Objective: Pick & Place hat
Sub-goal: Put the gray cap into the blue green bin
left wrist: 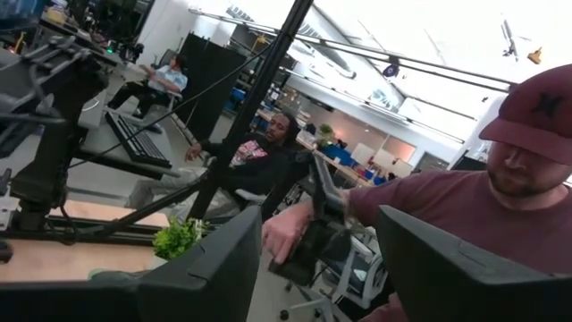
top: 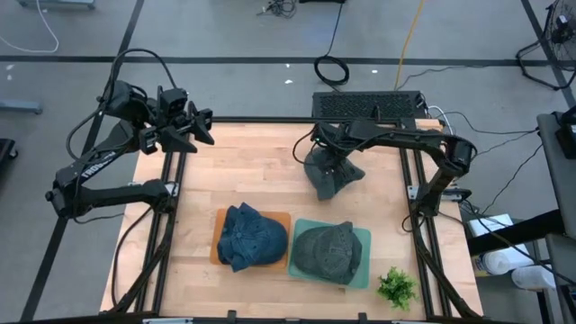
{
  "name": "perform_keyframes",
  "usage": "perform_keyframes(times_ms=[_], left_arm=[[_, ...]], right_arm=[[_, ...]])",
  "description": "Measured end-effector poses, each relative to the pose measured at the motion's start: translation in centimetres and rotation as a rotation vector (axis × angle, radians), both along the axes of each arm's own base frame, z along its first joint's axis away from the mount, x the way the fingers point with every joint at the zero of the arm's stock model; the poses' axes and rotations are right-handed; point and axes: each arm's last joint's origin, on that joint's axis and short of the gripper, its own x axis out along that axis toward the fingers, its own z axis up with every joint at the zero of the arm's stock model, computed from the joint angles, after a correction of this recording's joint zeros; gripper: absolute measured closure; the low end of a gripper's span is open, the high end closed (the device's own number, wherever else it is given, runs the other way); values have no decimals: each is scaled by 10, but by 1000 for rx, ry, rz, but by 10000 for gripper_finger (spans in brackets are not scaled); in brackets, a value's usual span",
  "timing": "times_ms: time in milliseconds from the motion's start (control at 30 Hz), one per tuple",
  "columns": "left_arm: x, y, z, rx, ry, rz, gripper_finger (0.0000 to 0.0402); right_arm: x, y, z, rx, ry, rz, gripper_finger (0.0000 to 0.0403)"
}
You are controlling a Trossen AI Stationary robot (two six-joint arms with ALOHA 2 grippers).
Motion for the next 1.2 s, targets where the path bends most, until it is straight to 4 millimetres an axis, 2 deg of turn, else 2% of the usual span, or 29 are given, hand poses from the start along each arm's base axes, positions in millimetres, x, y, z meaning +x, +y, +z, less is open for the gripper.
perform_keyframes(times_ms=[267,533,833,1000,1200], left_arm=[[0,0,0,3,-7,8,172],[1,2,1,-47,-26,85,172],[2,4,2,-110,-17,125,172],[2,4,2,-115,-21,136,172],[2,4,2,-116,-21,136,172]], right_arm=[[5,31,44,9,37,98,402],[11,69,88,-15,-12,237,403],[8,124,133,-29,-102,426,403],[5,157,145,-40,-147,565,403],[-5,187,143,-12,-106,695,403]])
